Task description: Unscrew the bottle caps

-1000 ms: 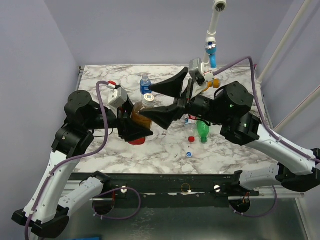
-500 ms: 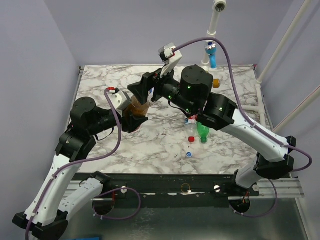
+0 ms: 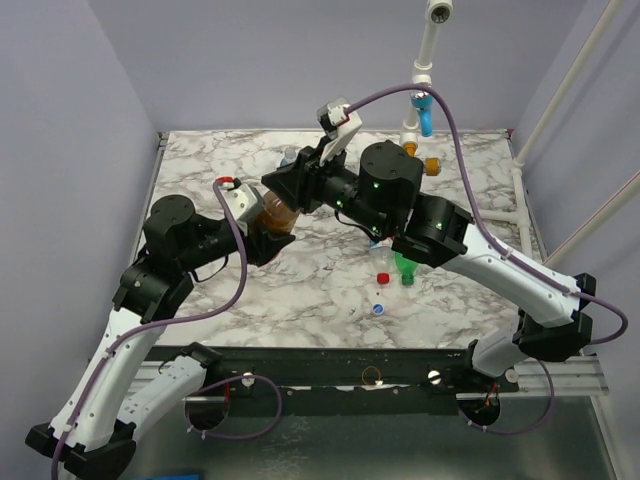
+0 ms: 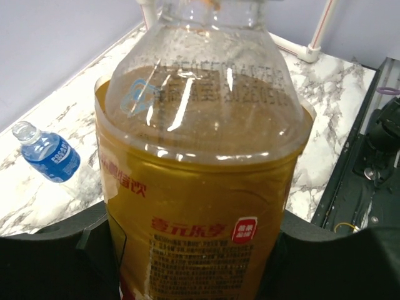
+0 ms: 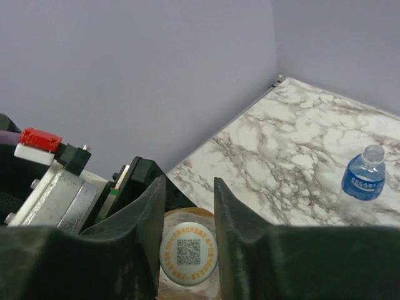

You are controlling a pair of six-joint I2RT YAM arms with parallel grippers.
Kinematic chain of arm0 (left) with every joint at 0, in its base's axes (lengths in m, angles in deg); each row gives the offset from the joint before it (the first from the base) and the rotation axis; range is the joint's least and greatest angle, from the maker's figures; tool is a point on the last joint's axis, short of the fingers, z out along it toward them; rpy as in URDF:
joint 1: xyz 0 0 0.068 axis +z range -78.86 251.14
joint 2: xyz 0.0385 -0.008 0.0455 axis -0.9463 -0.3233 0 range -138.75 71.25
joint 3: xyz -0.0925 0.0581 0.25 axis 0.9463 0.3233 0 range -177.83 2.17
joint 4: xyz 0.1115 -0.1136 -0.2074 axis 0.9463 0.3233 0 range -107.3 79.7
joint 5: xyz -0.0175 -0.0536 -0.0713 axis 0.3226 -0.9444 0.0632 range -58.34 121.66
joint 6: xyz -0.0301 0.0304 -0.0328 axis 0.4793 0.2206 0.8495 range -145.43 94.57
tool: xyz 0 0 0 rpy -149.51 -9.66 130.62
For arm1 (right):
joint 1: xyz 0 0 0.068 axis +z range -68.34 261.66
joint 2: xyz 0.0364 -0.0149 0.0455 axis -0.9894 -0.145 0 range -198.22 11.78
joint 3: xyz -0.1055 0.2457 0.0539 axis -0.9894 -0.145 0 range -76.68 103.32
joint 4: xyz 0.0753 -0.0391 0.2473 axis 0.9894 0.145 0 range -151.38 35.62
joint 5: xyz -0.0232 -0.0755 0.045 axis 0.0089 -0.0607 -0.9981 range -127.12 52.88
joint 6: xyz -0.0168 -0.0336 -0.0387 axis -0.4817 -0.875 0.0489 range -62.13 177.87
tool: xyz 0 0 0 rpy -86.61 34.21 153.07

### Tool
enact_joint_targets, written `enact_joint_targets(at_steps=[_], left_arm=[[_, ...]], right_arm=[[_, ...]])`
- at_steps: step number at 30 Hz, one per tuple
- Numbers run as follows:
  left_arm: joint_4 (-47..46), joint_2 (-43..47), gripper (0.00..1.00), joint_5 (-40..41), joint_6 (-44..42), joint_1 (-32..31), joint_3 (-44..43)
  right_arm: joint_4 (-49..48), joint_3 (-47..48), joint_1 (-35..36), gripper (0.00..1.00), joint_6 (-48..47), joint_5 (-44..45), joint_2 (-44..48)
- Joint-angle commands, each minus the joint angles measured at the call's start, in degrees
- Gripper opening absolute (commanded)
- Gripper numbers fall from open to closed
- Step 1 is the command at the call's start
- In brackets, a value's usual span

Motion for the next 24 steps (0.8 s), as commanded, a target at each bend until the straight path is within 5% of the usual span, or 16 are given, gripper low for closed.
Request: enact_joint_targets(at_steps=[1, 7, 17, 21, 23, 24], left_arm=[[-1.6, 0.5, 0.33, 0.0, 0.6, 0.1, 0.0], [-1.6, -0.2, 0.31, -4.9, 4.9, 0.1, -1.9], [-1.6, -4.5, 0.31, -35.5, 24.5, 0.1, -8.4], [-1.8, -5.2, 0.31, -37.9, 26.1, 0.1, -8.8], [-1.8, -5.0, 0.3, -37.0, 25.3, 0.1, -8.6], [-1.8, -4.9, 0.3, -35.6, 24.6, 0.1, -8.4]], right_arm=[[-1.8, -3.4, 0.0, 0.21, 0.2, -0.1, 3.3], [-9.5, -9.2, -0.1, 0.05, -2.5, -7.3, 9.2], [-20.5, -18.3, 0.0, 0.01, -7.8, -42.2, 19.4], [-19.1, -17.1, 0.0, 0.01, -8.5, -45.8, 18.4], [-19.1, -16.8, 0.0, 0.11, -8.8, -42.6, 17.9], [-17.4, -16.6, 0.0, 0.33, -8.8, -39.5, 17.7]])
